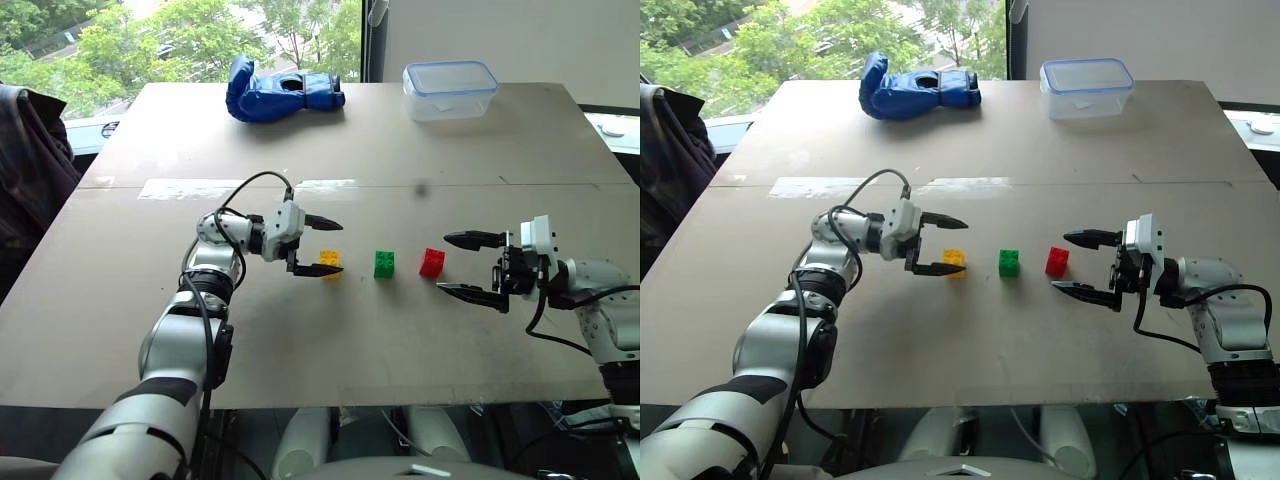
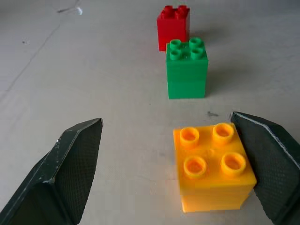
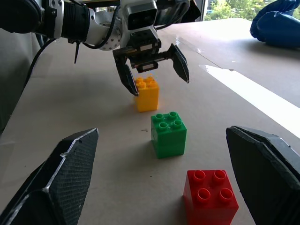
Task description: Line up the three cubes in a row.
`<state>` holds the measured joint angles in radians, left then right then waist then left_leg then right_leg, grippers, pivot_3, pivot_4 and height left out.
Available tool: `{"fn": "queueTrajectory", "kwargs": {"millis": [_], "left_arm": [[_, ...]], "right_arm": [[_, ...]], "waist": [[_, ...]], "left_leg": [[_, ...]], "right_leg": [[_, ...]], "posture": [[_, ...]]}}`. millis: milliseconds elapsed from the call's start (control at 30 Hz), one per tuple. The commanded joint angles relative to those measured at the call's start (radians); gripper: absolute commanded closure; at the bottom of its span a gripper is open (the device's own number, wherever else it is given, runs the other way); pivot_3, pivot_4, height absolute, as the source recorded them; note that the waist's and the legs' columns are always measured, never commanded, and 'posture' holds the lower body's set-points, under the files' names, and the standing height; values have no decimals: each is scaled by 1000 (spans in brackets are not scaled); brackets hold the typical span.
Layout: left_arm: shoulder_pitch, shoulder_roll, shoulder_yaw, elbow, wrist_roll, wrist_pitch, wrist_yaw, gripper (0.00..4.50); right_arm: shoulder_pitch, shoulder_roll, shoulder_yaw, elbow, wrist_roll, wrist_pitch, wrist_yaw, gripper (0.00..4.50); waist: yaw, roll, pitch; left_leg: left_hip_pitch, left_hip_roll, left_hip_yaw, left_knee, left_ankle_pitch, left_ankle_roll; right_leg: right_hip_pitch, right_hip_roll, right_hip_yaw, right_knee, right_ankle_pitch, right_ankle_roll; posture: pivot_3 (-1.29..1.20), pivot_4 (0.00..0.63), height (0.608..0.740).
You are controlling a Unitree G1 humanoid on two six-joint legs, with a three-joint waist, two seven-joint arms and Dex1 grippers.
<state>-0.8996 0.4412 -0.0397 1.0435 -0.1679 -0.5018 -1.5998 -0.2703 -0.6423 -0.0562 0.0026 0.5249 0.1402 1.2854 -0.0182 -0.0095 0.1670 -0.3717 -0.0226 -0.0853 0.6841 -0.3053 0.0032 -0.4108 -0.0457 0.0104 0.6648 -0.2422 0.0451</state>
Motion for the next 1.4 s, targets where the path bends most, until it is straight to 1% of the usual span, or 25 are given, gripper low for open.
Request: {"fn": "queueTrajectory", "kwargs": {"millis": [33, 100, 133, 233, 400, 467, 567, 667, 900, 1033, 1200, 1400], "left_arm": [[40, 68, -24, -239, -134, 130, -15, 54], [95, 110, -44, -375, -181, 202, -15, 54], [137, 136, -42, -468, -209, 253, -15, 54], [236, 189, -19, -670, -259, 368, -12, 54], [404, 266, 31, -936, -293, 518, 88, 54], [484, 305, 67, -1048, -310, 578, 134, 54], [617, 362, 145, -1234, -387, 703, 205, 54], [734, 409, 204, -1351, -411, 759, 254, 54], [897, 441, 346, -1502, -472, 845, 343, 54], [981, 460, 412, -1588, -527, 900, 364, 54], [1008, 471, 439, -1612, -540, 915, 381, 54], [1028, 469, 444, -1615, -541, 910, 389, 54]], "right_arm": [[-14, -10, -5, 11, -14, -18, 11, 0], [-25, -7, 2, 32, -27, -27, 13, 0], [-35, -4, 9, 53, -39, -37, 15, 0], [-60, 3, 24, 102, -61, -57, 26, 0], [-127, 9, 66, 221, -118, -105, 64, 0], [-163, 12, 81, 280, -144, -124, 74, 0], [-216, 15, 101, 372, -180, -158, 99, 0], [-266, 26, 124, 461, -223, -205, 119, 0], [-361, 78, 180, 609, -278, -314, 204, 0], [-402, 113, 184, 687, -277, -349, 247, 0], [-429, 123, 203, 768, -303, -410, 303, 0], [-452, 133, 233, 820, -304, -469, 329, 0]], "waist": [[-2, 0, 0], [-9, 0, 0], [-11, 0, 0], [-18, 0, 0], [-22, 1, 0], [-22, 1, 0], [-25, 2, 2], [-19, 3, 2], [-19, 4, 3], [-21, 4, 3], [-17, 4, 3], [-21, 4, 3]], "left_leg": [[0, 0, 0, 0, 0, 0], [0, 1, 0, 0, 0, -1], [0, 1, 0, 0, 1, -1], [0, 3, 1, 0, 1, -1], [1, 5, 1, -1, 0, 0], [2, 6, 1, -1, 0, 0], [2, 7, 3, -1, 0, 0], [2, 8, 4, -2, 0, 0], [3, 8, 5, -3, 0, 0], [4, 8, 6, -4, 0, 0], [4, 8, 6, -5, 0, -1], [5, 8, 7, -6, 1, -2]], "right_leg": [[0, 0, 0, 0, 0, 0], [0, 0, 1, 0, 0, 0], [0, 0, 1, 0, 0, 0], [0, 0, 2, 0, 0, 0], [0, 0, 3, 0, 0, 0], [0, 1, 3, 0, 0, 0], [-1, 1, 5, 0, 0, 0], [-1, 1, 5, -1, 0, 0], [0, 1, 5, -1, 0, 0], [0, 0, 6, -2, 0, -1], [0, 0, 6, -2, 0, -1], [0, 0, 7, -2, 0, -1]], "posture": [[0, 150, 740], [0, 150, 740], [0, 150, 740], [0, 150, 740], [0, 150, 740], [0, 150, 740], [0, 150, 740], [0, 150, 740], [0, 150, 740], [0, 150, 740], [0, 150, 740], [0, 150, 740]]}}
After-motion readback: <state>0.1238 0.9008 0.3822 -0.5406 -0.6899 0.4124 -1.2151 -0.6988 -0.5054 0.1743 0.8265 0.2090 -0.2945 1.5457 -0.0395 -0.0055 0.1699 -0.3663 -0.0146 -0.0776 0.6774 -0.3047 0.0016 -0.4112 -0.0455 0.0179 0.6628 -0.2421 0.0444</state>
